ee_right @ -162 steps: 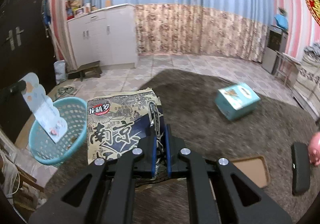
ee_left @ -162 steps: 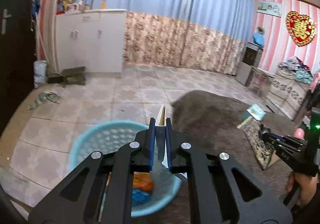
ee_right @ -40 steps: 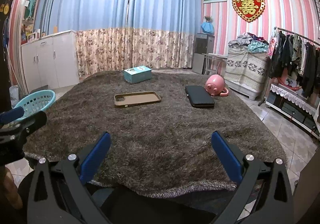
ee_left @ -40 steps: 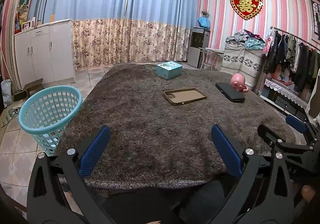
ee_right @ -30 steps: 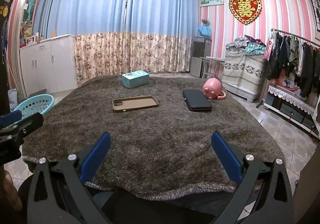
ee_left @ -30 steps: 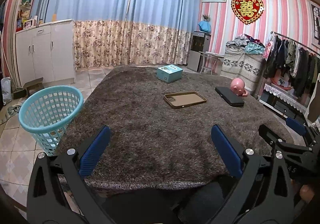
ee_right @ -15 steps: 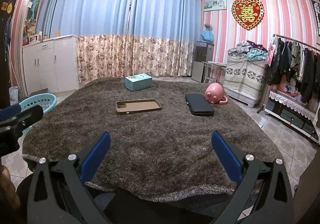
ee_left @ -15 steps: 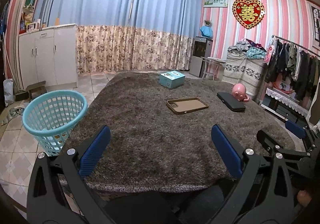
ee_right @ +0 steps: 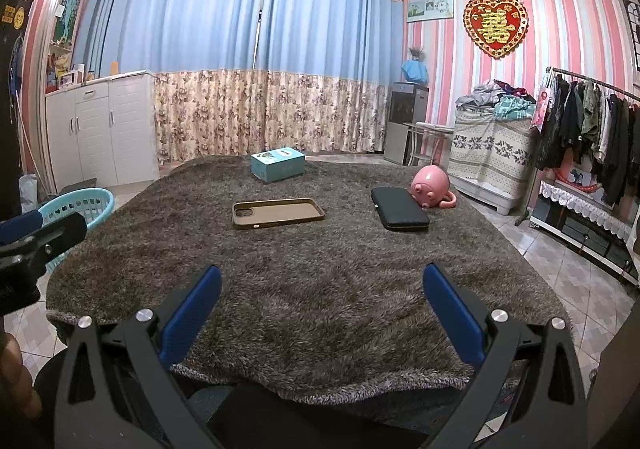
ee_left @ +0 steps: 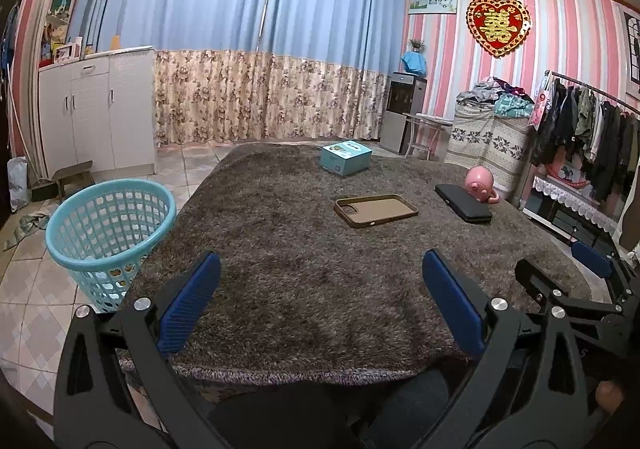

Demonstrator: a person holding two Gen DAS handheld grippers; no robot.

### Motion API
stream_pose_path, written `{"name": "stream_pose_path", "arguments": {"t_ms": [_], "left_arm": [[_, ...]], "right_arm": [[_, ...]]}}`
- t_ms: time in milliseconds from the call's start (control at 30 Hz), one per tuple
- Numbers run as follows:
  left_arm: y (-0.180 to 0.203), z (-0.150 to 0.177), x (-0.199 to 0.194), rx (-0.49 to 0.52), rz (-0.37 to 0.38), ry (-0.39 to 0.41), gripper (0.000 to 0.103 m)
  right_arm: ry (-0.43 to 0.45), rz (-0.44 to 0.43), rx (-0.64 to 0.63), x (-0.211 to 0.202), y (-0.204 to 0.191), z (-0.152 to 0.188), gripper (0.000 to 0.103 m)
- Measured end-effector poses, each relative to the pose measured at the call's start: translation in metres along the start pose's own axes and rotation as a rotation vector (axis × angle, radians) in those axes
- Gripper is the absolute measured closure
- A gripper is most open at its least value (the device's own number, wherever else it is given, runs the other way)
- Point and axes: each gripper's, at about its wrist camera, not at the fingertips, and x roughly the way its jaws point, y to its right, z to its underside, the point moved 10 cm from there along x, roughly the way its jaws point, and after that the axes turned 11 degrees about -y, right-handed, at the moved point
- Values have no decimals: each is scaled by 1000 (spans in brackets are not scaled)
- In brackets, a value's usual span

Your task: Collect trash

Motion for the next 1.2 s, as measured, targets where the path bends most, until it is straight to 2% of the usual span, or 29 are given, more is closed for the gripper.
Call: {"name": "stream_pose_path", "arguments": {"t_ms": [1200], "left_arm": [[-2, 2, 2, -3, -9, -5, 5]], "right_arm": [[-7, -4, 12, 4, 6, -1, 5]]}}
